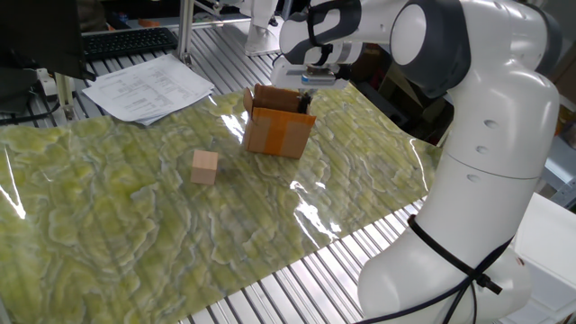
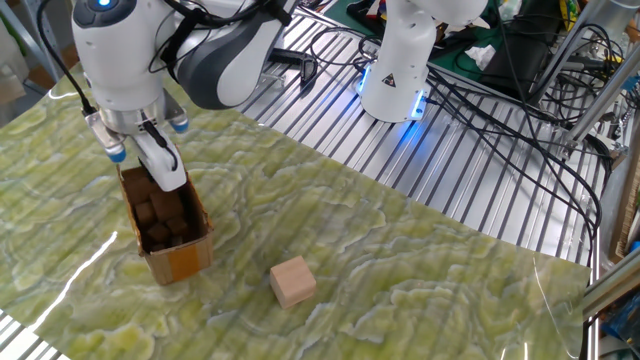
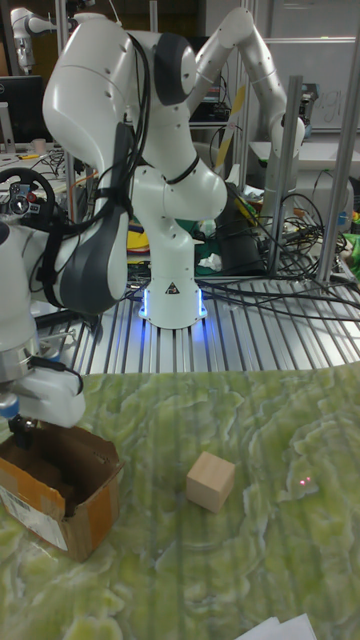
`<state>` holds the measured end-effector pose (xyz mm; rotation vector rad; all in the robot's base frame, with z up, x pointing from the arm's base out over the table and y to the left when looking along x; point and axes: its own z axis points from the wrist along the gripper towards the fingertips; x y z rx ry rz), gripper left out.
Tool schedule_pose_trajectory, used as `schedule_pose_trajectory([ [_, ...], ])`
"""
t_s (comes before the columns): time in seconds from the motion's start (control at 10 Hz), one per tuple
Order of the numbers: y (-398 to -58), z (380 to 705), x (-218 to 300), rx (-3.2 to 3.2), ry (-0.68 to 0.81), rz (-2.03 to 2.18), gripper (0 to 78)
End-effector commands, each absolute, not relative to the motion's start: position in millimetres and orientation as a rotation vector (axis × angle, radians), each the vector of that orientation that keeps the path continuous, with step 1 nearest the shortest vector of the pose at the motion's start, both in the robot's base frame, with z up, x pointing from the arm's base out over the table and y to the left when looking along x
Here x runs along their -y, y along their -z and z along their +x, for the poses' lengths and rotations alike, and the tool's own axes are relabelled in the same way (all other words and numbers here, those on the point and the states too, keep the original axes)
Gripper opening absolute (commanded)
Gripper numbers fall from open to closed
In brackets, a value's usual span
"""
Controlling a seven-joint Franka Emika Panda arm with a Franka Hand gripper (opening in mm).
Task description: Open a box
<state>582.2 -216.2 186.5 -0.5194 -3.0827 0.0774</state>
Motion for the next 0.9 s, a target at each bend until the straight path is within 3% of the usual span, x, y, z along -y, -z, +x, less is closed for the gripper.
schedule_pose_trajectory([
  [0.1, -188.0, 582.8, 216.7, 3.069, -0.091, -0.618, 0.0],
  [0.9, -196.9, 560.8, 240.0, 3.065, -0.095, -0.537, 0.0],
])
